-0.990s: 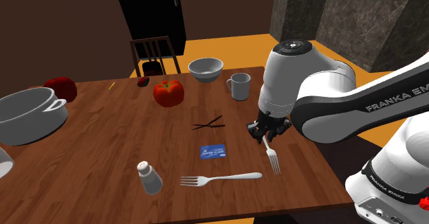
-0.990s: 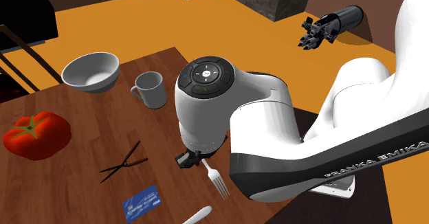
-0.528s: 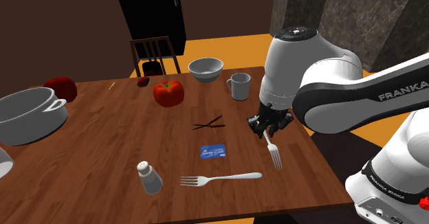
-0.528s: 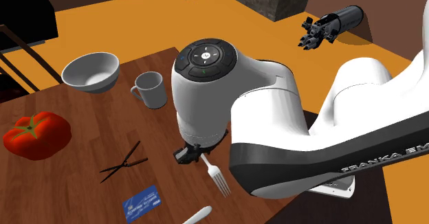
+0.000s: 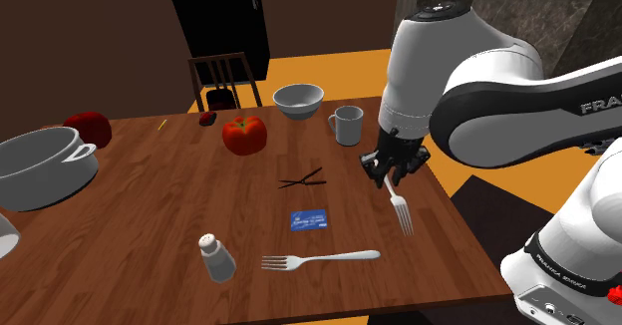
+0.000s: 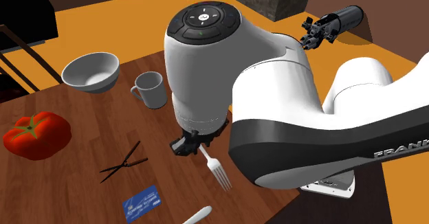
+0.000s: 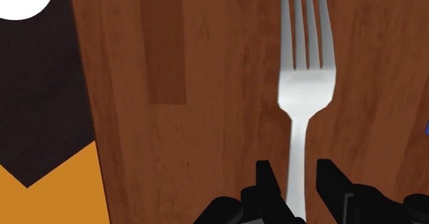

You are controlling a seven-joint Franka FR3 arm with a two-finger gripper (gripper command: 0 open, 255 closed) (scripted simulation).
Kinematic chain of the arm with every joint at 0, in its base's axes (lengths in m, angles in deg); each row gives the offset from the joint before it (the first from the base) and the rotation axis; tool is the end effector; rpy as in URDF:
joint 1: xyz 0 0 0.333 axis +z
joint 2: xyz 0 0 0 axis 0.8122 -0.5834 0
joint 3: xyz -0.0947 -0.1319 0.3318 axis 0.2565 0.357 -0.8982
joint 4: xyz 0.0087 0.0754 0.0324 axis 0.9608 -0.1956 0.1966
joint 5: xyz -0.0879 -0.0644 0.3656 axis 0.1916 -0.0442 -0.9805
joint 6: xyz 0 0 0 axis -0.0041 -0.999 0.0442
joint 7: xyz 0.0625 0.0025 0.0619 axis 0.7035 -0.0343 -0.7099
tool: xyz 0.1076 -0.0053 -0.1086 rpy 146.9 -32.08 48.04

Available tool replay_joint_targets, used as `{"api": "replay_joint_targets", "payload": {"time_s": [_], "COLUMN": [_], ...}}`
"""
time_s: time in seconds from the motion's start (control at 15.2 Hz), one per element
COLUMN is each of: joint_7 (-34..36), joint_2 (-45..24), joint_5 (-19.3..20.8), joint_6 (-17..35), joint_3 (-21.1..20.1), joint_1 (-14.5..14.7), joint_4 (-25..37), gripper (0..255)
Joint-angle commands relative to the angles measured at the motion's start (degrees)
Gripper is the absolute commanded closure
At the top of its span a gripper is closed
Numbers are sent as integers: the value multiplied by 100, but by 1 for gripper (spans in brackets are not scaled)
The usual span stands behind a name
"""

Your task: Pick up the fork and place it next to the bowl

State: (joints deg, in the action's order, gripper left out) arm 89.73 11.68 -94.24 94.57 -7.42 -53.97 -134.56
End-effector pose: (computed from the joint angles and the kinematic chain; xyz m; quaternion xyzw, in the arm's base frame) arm 0.2607 0.1824 0.3810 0.9567 -0.2817 0.0684 0.0261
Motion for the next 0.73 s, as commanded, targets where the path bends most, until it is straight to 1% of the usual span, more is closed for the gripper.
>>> {"api": "replay_joint_targets", "payload": {"time_s": [0.0, 0.66], "joint_7": [-18, -106], "joint_2": [111, 478], "joint_5": [19, 165], "joint_6": [-208, -1117], "joint_3": [67, 369], "joint_1": [16, 14], "joint_4": [97, 644], "gripper": [255, 255]}}
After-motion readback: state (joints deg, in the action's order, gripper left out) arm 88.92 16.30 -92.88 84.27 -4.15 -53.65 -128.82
